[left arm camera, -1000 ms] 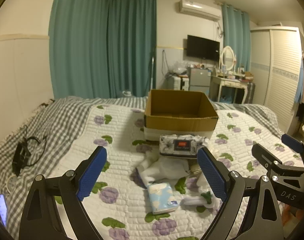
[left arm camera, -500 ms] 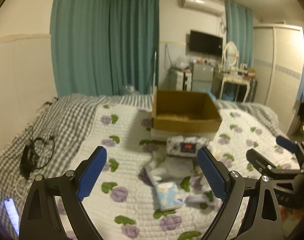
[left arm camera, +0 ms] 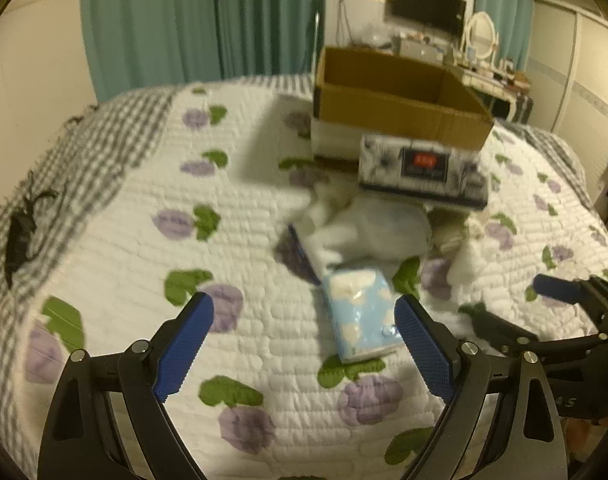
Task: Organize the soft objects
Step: 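Grasp the white green-trimmed sock with the right tool while the left tool grasps the blue tissue pack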
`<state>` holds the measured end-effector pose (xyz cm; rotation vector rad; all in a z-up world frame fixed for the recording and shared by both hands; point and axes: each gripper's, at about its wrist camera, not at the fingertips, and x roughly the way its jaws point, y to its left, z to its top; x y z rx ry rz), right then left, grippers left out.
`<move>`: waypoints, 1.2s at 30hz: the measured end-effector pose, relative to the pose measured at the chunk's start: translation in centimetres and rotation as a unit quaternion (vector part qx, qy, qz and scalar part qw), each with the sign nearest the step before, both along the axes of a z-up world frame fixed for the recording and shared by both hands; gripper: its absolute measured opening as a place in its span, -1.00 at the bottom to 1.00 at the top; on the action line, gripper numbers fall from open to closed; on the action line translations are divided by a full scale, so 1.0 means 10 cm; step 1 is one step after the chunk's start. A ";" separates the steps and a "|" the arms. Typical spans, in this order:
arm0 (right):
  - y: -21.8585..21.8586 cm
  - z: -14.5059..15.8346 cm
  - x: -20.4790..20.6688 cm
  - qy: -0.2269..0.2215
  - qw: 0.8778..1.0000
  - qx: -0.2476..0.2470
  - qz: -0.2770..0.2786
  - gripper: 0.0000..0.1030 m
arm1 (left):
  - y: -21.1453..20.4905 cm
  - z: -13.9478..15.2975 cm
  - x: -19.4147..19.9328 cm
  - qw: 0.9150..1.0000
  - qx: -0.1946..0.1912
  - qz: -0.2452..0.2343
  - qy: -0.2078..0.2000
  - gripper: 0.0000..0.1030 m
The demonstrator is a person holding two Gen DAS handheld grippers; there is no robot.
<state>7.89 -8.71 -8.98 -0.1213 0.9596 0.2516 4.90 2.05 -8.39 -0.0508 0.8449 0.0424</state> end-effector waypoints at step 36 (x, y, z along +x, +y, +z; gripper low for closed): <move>-0.16 0.02 0.11 0.007 0.999 0.032 -0.028 0.06 | -0.31 -0.48 0.26 0.995 -0.036 -0.053 0.077 0.03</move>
